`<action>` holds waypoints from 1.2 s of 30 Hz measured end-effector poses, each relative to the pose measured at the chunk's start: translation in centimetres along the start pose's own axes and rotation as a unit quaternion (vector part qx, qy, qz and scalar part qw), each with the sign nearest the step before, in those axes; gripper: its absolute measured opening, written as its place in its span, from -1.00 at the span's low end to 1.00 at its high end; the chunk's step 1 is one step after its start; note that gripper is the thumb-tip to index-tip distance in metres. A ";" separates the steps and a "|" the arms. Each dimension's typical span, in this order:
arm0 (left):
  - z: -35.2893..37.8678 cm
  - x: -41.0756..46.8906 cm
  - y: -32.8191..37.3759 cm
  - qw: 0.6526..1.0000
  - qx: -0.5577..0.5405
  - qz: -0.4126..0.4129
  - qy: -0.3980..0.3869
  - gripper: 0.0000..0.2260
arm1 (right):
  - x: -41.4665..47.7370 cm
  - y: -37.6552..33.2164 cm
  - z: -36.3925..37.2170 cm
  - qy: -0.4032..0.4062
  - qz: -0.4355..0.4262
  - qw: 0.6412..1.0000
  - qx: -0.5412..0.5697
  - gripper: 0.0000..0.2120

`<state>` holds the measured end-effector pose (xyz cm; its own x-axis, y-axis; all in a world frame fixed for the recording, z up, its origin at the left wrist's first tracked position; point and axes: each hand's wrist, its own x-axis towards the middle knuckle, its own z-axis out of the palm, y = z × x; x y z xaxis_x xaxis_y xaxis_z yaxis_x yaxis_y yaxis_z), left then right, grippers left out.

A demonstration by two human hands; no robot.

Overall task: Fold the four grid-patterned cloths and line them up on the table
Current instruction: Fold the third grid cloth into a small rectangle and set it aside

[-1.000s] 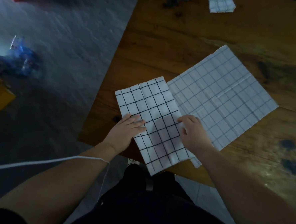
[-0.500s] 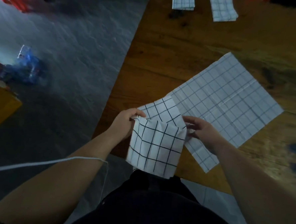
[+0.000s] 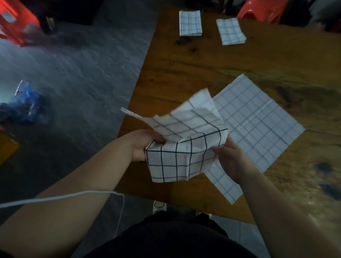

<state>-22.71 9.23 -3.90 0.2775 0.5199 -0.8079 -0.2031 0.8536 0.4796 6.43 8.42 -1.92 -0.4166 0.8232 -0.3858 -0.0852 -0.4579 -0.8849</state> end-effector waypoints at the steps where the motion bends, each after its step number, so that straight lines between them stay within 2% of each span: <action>1: 0.9 -0.3 0.4 1.000 0.017 -0.002 0.009 -0.72 | 0.0 -0.4 0.1 0.024 -0.005 1.000 0.013 -0.52; 4: 1.2 0.2 0.8 0.996 0.057 -0.005 0.067 -0.77 | 0.4 -1.1 0.2 0.097 -0.005 0.995 -0.012 -0.83; 6: 1.1 0.9 0.8 0.992 0.069 0.015 0.102 -0.77 | 0.8 -0.8 0.2 0.170 0.037 0.982 -0.078 -0.90; 10: -0.1 2.7 -1.1 0.979 0.090 0.059 0.172 -0.66 | 1.8 3.0 -1.2 0.249 0.125 0.923 -0.265 -0.86; 13: -0.5 3.8 -3.4 0.963 0.141 0.069 0.218 -0.77 | 1.9 5.7 -1.9 0.271 0.165 0.894 -0.317 -0.78; 16: -0.2 4.2 -4.8 0.951 0.159 0.065 0.258 -0.70 | 1.7 7.0 -1.9 0.271 0.190 0.875 -0.354 -0.83; 19: -0.7 4.7 -5.6 0.947 0.146 0.063 0.280 -0.71 | 1.7 7.8 -2.1 0.279 0.223 0.880 -0.313 -0.76; 22: -1.3 4.7 -5.8 0.949 0.110 0.057 0.289 -0.74 | 1.1 7.7 -1.9 0.280 0.267 0.904 -0.181 -0.70; 24: -1.3 4.4 -5.8 0.955 0.087 0.053 0.278 -0.76 | 0.7 8.1 -1.9 0.278 0.262 0.914 -0.138 -0.63; 26: -1.4 3.8 -6.0 0.948 0.123 0.067 0.284 -0.71 | 0.0 8.6 -2.1 0.268 0.253 0.920 -0.131 -0.58; 27: -1.5 3.1 -6.1 0.937 0.174 0.088 0.289 -0.68 | -0.4 8.8 -2.1 0.255 0.251 0.927 -0.116 -0.59; 29: -2.4 1.8 -7.2 0.902 0.290 0.151 0.283 -0.59 | -1.1 9.2 -2.1 0.217 0.240 0.942 -0.088 -0.44; 31: -3.5 0.3 -8.6 0.865 0.382 0.222 0.237 -0.52 | -1.7 9.1 -1.6 0.187 0.224 0.953 -0.077 -0.38; 32: -4.2 -0.2 -9.4 0.835 0.439 0.258 0.210 -0.51 | -1.8 9.0 -1.2 0.178 0.212 0.957 -0.081 -0.40; 35: -5.9 -0.7 -11.2 0.707 0.612 0.323 0.146 -0.51 | -1.8 9.1 -0.5 0.158 0.189 0.962 -0.117 -0.50; 36: -6.3 -0.6 -11.6 0.686 0.635 0.331 0.130 -0.52 | -1.7 9.2 -0.5 0.154 0.178 0.964 -0.126 -0.56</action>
<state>-26.46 -1.14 -11.15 0.3083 0.9248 -0.2230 0.8238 -0.1423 0.5487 6.85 2.95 -9.55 -0.0878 0.7073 -0.7014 0.2519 -0.6655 -0.7026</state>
